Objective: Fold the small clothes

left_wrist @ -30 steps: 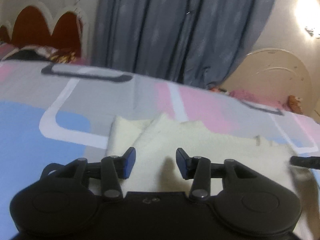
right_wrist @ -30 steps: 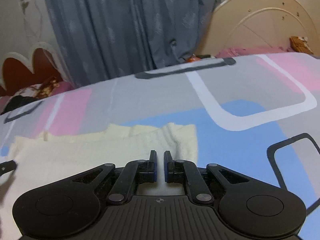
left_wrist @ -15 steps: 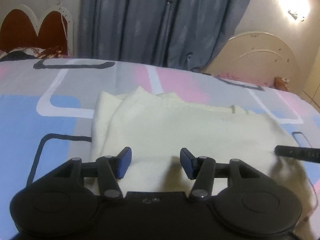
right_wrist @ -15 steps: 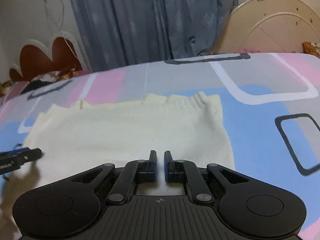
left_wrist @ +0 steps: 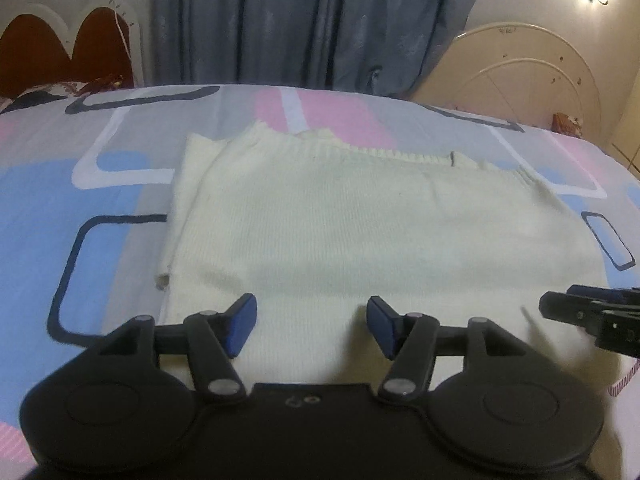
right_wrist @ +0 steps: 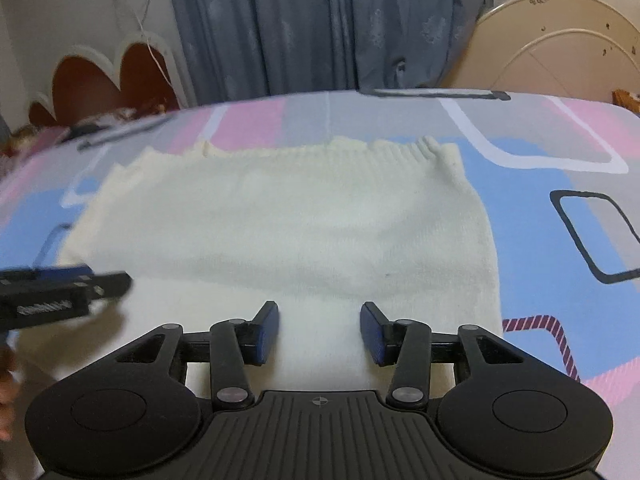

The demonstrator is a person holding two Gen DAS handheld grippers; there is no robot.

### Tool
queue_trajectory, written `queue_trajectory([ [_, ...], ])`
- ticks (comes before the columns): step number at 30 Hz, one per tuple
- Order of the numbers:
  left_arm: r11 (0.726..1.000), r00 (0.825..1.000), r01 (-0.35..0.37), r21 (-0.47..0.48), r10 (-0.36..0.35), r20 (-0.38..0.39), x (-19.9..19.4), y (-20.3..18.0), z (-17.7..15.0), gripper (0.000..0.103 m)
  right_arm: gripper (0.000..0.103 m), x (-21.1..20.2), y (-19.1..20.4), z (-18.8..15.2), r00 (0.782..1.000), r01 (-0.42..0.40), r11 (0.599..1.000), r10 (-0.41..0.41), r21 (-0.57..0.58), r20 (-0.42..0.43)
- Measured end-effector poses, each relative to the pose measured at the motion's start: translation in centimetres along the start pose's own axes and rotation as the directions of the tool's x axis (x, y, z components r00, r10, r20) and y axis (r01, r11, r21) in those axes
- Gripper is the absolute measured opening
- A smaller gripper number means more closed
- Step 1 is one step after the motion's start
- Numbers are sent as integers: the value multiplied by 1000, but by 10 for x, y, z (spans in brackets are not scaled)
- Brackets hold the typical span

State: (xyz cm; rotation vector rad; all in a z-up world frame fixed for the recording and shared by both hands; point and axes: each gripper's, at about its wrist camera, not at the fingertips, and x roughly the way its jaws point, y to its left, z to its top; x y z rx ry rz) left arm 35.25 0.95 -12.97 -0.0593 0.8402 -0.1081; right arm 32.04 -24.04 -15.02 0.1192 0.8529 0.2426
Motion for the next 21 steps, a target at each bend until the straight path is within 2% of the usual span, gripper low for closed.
queue_trajectory([
  [5,999,1000,-23,38,23,-16,-3,-6,-8,62,45,3,5,-19,998,32,999,-33,-22,-49],
  [7,998,999,-28,48,30,-21,-4,-7,-10,62,45,0,9,-23,998,47,998,-50,-52,-43],
  [9,999,999,-25,37,27,-31,-7,-6,-10,63,46,-6,10,-22,998,35,999,-36,-26,-43],
  [11,999,999,-21,27,21,-36,-13,-6,-13,65,46,-14,8,-21,999,19,1000,-19,-1,-27],
  [12,999,999,-22,27,23,-38,-15,-6,-14,70,46,-16,8,-22,999,28,1000,-28,-4,-23],
  [14,999,998,-36,40,38,-45,-16,-8,-17,75,46,-10,10,-27,997,53,998,-54,-29,-59],
  [16,998,998,-41,50,44,-52,-17,-8,-19,75,46,-11,12,-30,996,61,997,-64,-39,-57],
  [21,999,997,-35,34,38,-66,-23,-6,-22,77,46,-27,13,-26,999,31,999,-31,28,-16],
])
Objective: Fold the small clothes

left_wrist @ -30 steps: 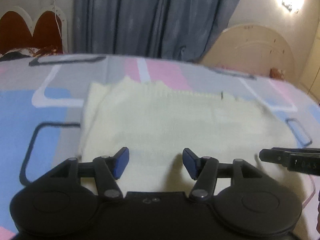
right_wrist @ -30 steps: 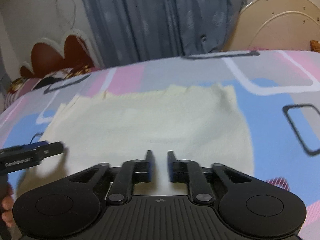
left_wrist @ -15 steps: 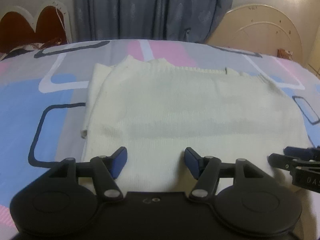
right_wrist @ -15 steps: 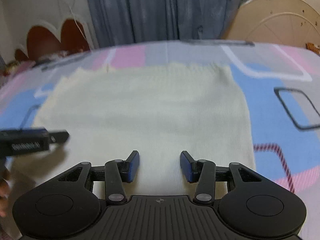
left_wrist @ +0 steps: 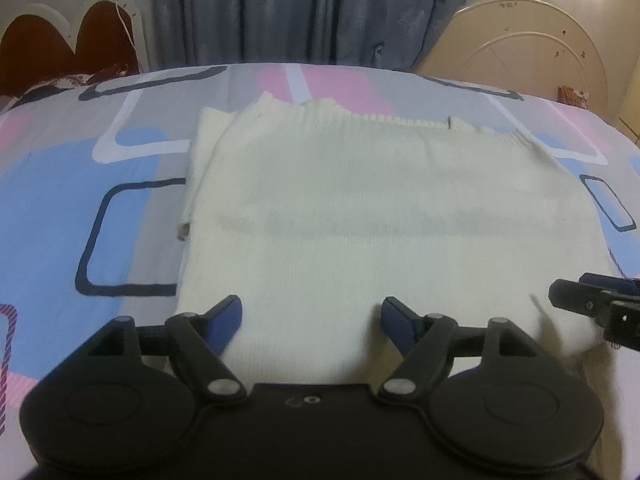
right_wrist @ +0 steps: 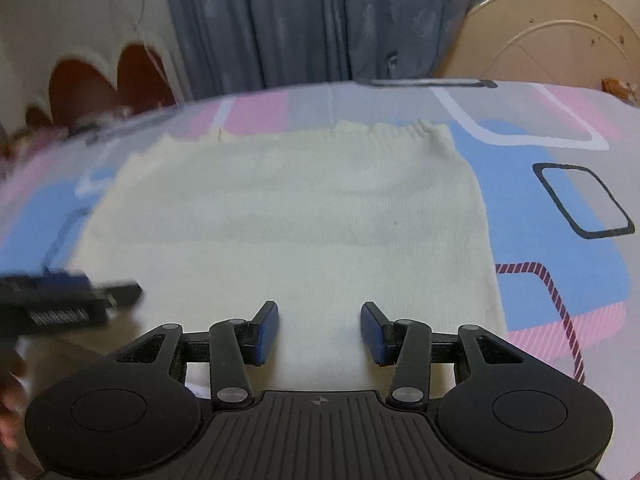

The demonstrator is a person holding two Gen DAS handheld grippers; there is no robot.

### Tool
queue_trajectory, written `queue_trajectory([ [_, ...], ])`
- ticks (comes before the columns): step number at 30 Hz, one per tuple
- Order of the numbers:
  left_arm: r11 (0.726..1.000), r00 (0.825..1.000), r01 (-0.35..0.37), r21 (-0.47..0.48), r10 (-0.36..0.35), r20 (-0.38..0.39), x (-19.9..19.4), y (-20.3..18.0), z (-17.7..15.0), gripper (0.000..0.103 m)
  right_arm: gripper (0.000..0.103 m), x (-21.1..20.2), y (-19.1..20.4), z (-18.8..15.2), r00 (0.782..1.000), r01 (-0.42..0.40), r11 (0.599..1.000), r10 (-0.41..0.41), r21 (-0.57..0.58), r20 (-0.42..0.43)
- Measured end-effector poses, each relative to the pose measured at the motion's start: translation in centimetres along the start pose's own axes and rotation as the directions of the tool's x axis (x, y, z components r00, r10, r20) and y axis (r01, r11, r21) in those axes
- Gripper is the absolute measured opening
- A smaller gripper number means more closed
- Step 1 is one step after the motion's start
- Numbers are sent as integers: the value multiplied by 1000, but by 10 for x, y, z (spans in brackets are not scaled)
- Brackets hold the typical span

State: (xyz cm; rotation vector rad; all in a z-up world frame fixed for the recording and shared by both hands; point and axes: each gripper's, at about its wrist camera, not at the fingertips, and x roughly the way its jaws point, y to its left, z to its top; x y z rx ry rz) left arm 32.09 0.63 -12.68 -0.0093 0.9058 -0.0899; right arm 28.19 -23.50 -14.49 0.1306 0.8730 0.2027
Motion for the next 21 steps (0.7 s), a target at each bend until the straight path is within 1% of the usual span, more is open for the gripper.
queue_trajectory([
  [1,1000,1000,-5,2,5,-4,0,0,-1,78,46,1,2,-1,1000,9,1000,-9,-12,-3],
  [3,1000,1000,-11,9,11,-15,2,-1,-4,79,47,12,3,-6,998,27,999,-29,-32,-56],
  [6,1000,1000,-13,9,13,-17,-1,-1,-6,79,52,12,6,-10,999,32,999,-34,-37,-37],
  [8,1000,1000,-3,-8,3,-27,-5,1,-7,79,54,8,6,-10,1000,14,1000,-15,-8,-24],
  [11,999,999,19,-40,-21,-41,-10,3,-7,81,55,4,5,-7,1000,-12,1000,13,26,-11],
  [15,994,998,42,-98,-47,-50,-17,4,-7,84,55,-3,8,-3,1000,-28,999,28,18,0],
  [21,984,995,70,-163,-81,-57,-26,5,-10,85,55,-10,11,-1,999,-48,999,48,15,14],
])
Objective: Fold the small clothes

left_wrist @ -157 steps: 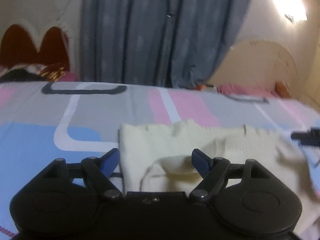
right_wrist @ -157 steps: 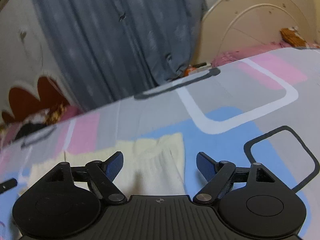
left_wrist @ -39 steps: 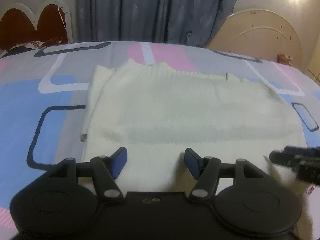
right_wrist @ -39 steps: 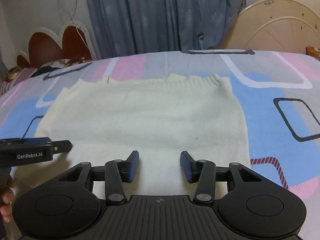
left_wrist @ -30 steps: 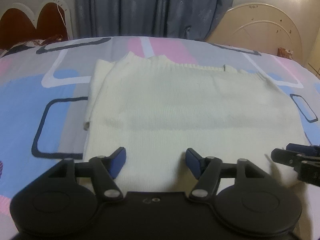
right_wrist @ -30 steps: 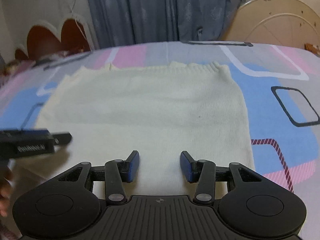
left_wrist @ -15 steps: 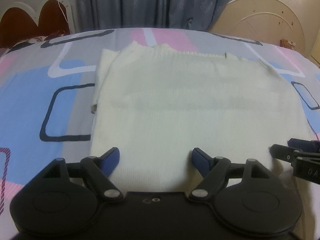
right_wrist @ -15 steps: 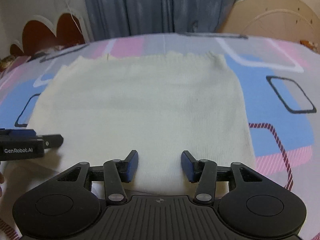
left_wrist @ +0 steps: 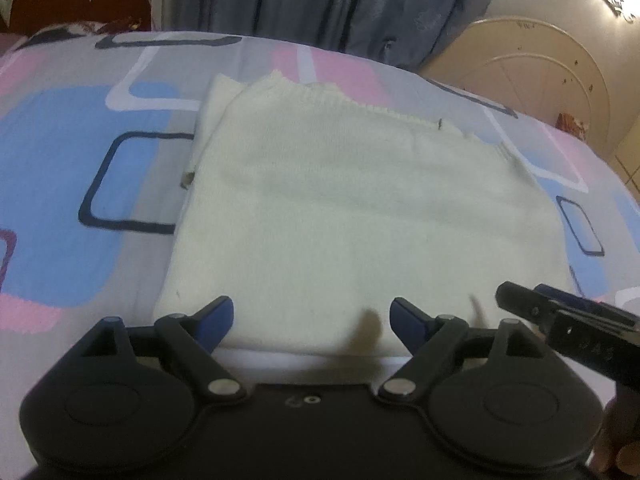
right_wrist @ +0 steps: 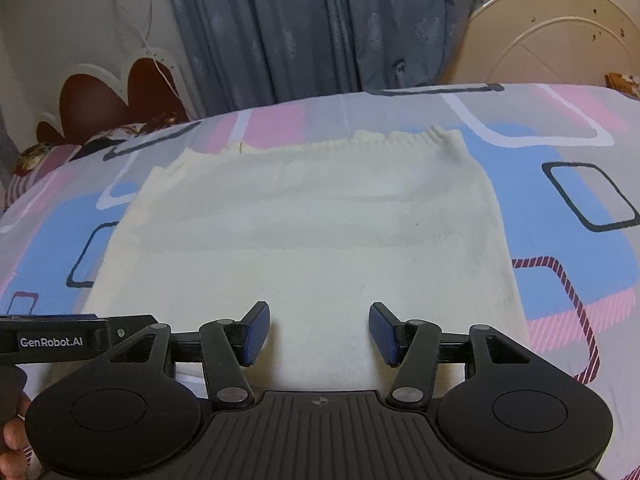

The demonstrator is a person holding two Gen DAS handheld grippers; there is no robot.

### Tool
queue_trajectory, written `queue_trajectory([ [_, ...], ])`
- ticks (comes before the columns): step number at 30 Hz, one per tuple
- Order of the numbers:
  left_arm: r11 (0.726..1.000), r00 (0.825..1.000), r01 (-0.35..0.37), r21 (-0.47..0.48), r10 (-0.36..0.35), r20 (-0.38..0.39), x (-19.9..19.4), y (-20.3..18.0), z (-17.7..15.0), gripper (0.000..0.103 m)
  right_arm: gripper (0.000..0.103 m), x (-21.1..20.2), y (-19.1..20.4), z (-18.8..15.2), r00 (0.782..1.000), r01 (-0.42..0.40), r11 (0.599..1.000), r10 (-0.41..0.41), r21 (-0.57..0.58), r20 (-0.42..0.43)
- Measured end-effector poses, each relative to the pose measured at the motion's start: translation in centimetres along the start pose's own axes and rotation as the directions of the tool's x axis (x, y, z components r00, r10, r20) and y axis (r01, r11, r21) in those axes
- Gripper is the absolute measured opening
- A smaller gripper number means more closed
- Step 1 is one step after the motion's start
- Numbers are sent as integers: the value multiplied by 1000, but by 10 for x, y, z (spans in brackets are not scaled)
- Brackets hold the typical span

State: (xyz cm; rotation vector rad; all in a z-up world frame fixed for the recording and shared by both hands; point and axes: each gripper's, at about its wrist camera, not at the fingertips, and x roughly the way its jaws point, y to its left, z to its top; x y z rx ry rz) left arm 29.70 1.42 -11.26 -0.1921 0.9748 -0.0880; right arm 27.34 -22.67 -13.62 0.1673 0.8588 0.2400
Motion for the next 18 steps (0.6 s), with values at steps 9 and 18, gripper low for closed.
queue_trajectory([
  [9,977,998,57,-205,-60,-6,-14,21,-21,83,55,-3,-8,-6,1000,-4,1000,4,4,3],
  [18,814,962,272,-513,-234,140,13,55,-36,72,55,3,-11,-3,999,-28,1000,28,6,22],
])
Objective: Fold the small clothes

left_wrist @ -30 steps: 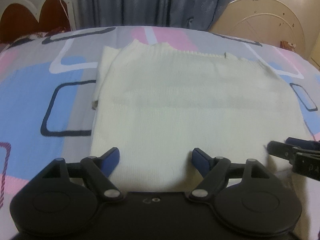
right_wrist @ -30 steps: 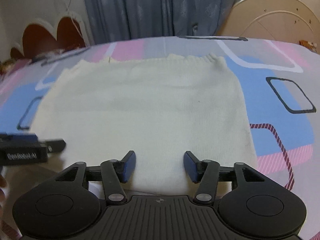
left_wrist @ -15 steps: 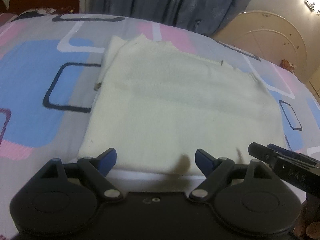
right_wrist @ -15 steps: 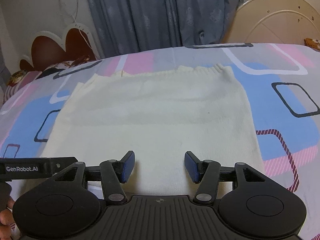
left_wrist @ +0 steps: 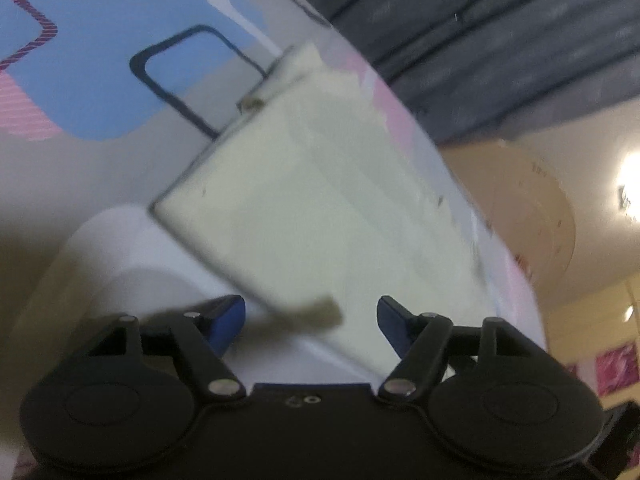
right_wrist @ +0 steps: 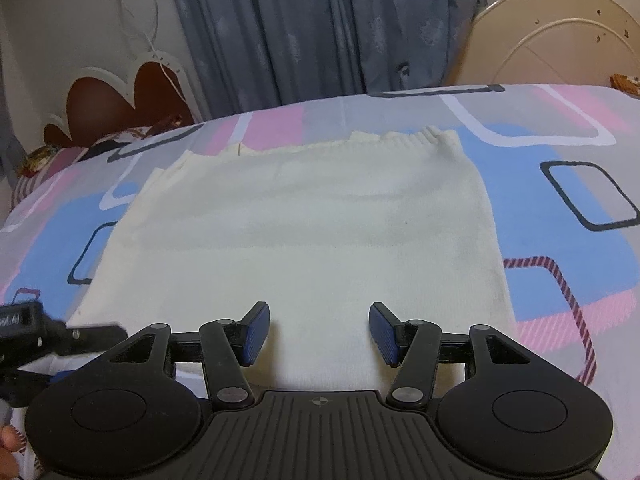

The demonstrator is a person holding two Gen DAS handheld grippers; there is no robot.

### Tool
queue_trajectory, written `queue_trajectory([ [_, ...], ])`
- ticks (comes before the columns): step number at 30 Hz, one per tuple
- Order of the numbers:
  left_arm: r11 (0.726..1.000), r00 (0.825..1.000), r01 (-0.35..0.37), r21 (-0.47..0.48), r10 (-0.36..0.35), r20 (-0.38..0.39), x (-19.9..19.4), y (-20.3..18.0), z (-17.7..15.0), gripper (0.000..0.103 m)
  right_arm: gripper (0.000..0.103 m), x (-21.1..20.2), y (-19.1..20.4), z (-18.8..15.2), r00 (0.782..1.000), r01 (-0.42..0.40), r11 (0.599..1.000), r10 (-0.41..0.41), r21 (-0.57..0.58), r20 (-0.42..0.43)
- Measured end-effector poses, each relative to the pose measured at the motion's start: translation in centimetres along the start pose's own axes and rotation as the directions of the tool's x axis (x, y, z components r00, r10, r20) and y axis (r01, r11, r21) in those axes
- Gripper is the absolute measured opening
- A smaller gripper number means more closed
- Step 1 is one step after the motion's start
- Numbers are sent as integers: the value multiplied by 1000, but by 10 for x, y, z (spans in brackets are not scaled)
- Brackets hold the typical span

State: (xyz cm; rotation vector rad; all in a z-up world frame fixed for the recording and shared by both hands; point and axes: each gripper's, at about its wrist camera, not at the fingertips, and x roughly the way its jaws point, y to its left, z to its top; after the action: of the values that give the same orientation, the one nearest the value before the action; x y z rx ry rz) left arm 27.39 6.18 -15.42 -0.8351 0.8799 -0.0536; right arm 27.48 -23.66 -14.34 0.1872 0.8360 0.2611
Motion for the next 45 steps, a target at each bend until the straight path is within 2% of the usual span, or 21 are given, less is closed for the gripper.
queue_trajectory([
  [3,998,997,43,-48,-40,64,11,5,10,72,55,9,-1,7,1000,-11,1000,11,0,2],
  [5,996,992,67,-61,-60,109,19,6,15,66,55,17,1,14,1000,-14,1000,14,-7,6],
  [7,996,988,69,-63,-60,140,27,7,20,48,55,26,2,20,1000,-19,1000,19,-13,11],
  [8,995,987,72,-72,-60,150,31,9,22,44,55,31,4,24,1000,-18,1000,18,-18,12],
  [10,994,984,70,-89,-55,170,36,13,26,26,55,41,6,30,1000,-18,1000,19,-22,13],
  [12,993,983,58,-104,-39,181,37,18,29,13,55,47,10,35,999,-22,999,22,-25,24],
  [15,996,982,51,-79,-35,186,33,18,29,9,55,58,16,35,1000,-18,999,19,-51,20],
  [17,999,980,38,-38,-30,195,29,11,29,7,56,75,27,25,999,47,986,-50,-160,-15],
  [18,999,979,36,-15,-32,203,25,5,29,7,56,76,35,19,997,78,968,-77,-238,16],
  [19,999,976,35,13,-37,212,21,2,30,7,57,76,38,17,996,91,960,-87,-266,27],
  [23,981,966,21,190,-69,249,8,-29,30,6,58,71,28,26,998,55,982,-52,-181,23],
  [26,960,964,19,279,-91,249,5,-52,31,6,58,73,37,12,995,96,961,-86,-259,46],
  [27,947,963,20,320,-104,249,4,-62,31,6,58,71,37,14,996,91,962,-84,-258,39],
  [29,916,960,33,399,-140,242,5,-83,30,6,58,60,25,22,998,45,987,-38,-154,46],
  [31,863,958,47,503,-182,222,8,-110,24,6,58,44,9,27,996,42,998,-37,-55,84],
  [35,729,965,115,674,-243,98,27,-160,-1,6,58,16,-31,32,992,39,996,-48,79,114],
  [36,704,967,138,696,-248,58,34,-169,-10,6,58,8,-41,32,991,47,994,-59,101,120],
  [38,647,974,171,743,-227,-26,53,-186,-30,6,58,-6,-58,28,987,78,989,-94,125,132],
  [41,568,981,189,801,-151,-124,81,-197,-62,6,58,-22,-82,21,980,135,979,-155,155,124],
  [43,533,982,187,825,-96,-160,90,-196,-80,10,58,-33,-96,16,975,162,968,-187,194,120],
  [45,528,984,180,830,-90,-156,87,-194,-88,20,58,-43,-110,16,972,169,958,-201,230,123],
])
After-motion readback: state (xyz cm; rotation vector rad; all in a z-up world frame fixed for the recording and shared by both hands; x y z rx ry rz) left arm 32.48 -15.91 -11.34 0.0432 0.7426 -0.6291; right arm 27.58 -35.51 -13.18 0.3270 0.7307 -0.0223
